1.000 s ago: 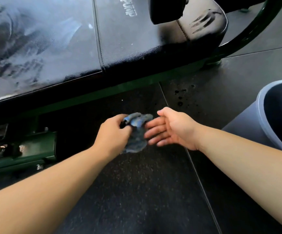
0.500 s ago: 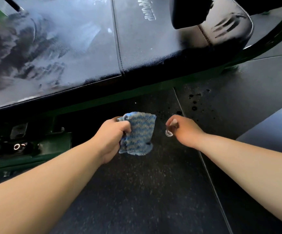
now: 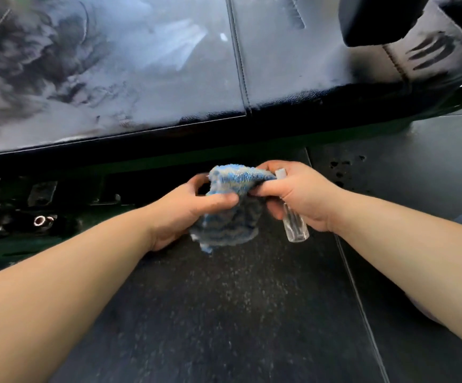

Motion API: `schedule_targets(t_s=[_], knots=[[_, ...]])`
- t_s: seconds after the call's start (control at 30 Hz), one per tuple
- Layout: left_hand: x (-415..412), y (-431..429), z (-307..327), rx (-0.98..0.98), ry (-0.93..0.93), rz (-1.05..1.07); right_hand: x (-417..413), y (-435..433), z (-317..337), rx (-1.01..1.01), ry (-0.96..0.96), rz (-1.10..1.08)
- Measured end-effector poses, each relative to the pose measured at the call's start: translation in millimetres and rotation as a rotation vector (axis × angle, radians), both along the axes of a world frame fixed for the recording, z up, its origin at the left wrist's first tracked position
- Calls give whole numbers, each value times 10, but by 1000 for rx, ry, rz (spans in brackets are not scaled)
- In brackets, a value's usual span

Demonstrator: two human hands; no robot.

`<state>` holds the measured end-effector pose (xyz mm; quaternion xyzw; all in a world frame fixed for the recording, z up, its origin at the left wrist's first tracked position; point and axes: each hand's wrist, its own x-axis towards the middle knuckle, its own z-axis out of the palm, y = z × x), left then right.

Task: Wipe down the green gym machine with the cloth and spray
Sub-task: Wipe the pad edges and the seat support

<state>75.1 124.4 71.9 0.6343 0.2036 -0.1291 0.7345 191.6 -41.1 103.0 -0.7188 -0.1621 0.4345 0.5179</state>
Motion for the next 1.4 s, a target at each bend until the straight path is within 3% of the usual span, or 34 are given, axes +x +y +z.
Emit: schedule_targets(t_s=[0.1, 0.2, 0.3, 0.33, 0.4, 0.47, 0.57, 0.63, 0.73, 0.83, 1.0, 1.23, 1.4], knots=[[-149, 161, -67, 72, 101, -161, -30, 119, 23, -41, -23, 15], [-233, 268, -195, 72, 135, 68, -54, 197, 2, -147, -16, 40], [-290, 315, -241, -333, 115, 424, -72, 277, 30, -214, 88, 115], [-306, 312, -199, -448, 112, 446, -71, 322, 65, -228, 101, 131], [-345, 195, -143, -446, 137, 265, -67, 362, 121, -217, 82, 118], [-305, 112, -25, -295, 146, 53, -85, 414, 198, -152, 48, 60], [-128, 172, 167, -260, 107, 117, -155, 435, 342, -79, 53, -37], [-24, 213, 405, -285, 89, 253, -198, 381, 492, -76, 63, -59], [3, 136, 768, -242, 89, 296, -240, 281, 841, -102, 55, -41], [-30, -15, 1262, -338, 102, 270, -215, 171, 1401, -113, 23, -106], [-169, -236, 2063, -306, 56, 198, -275, -36, 2340, -128, 0, -183], [-454, -490, 3356, -548, 187, 328, -690, -540, 3536, -144, 131, -167], [-631, -774, 3995, -299, 204, 309, -892, -749, 4115, -92, 159, -151]])
